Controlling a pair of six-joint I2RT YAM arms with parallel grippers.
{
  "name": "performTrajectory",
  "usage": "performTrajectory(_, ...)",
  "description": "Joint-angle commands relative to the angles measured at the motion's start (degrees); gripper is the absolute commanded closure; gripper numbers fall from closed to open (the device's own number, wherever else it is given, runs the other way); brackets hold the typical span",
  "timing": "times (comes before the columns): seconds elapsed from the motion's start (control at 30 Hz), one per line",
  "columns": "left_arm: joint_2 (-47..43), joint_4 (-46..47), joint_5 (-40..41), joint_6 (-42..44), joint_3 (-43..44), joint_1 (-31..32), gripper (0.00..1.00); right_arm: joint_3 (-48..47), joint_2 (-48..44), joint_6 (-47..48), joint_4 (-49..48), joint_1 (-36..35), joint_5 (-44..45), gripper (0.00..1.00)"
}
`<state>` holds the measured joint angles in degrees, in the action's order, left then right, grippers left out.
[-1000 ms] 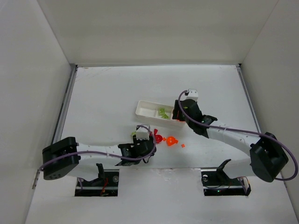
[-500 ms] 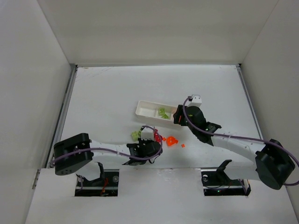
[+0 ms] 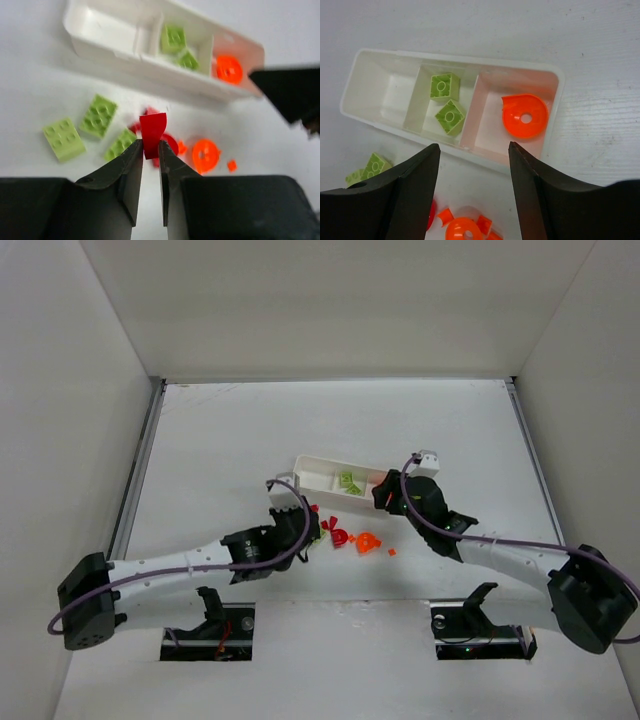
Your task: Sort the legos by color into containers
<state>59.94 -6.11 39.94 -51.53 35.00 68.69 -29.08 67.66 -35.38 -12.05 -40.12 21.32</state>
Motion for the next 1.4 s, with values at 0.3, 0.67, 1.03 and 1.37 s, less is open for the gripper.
performTrajectory(0.3,24.7,15.5,-16.1,20.4,17.3,-26.4,0.83,-0.6,-0.1,-0.2,-5.3,-1.6,-1.0,0.37)
performTrajectory(0.67,32.3,15.6,-15.2,23.1,22.7,-28.1,0.71,-6.2,5.5,8.2,-3.5,-12.7,-1.1,0.66)
performTrajectory(1.03,13.3,17.4,-12.7,19.5,4.8,-27.4,0.62,-12.5,14.0,3.7,8.4,-23.8,2.0,0.40)
performTrajectory(1.37,-2.5,16.9,-11.6,16.3,-9.2,-28.9,0.50,-12.2,15.4,-3.5,17.3,-27.0,4.4,0.42)
